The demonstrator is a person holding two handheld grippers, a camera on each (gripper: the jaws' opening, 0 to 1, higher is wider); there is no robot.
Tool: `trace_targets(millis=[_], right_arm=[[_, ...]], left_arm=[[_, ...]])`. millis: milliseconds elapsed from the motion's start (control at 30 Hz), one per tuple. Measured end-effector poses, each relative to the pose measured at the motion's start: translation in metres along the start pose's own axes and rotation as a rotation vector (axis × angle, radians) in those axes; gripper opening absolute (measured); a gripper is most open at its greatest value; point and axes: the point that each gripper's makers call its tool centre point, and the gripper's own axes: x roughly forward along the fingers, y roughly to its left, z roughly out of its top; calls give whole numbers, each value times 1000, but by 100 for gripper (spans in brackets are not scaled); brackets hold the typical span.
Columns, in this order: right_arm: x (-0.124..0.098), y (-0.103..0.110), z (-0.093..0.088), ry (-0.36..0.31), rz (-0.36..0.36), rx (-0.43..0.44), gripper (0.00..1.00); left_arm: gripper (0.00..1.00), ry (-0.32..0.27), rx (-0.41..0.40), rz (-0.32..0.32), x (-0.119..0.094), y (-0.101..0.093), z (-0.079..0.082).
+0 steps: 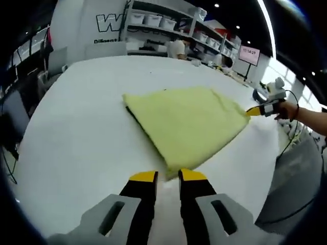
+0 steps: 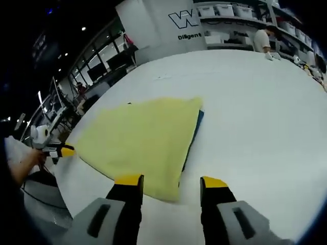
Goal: Fold the garment on the visible template until the final outline fits inside the template.
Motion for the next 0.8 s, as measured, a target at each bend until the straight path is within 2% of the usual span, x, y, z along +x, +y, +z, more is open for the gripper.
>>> trace_targets(millis=[167, 333, 567, 633, 800], right_arm=[[-17, 6, 5, -28, -8, -20, 63], [-32, 14, 6, -38, -13, -70, 74], [-59, 33, 0, -39, -16, -114, 84], [-62, 35, -1, -39, -18, -117, 87], [-80, 44, -5, -54, -21, -130, 93]], left_arm=[[40, -16, 24, -8, -14, -9, 2], [57, -60, -19, 18, -26, -14, 11], [71, -47, -23, 58, -41, -31, 14], [72, -62, -12, 58, -45, -34, 17], [78, -58, -37, 81, -59, -47, 19]])
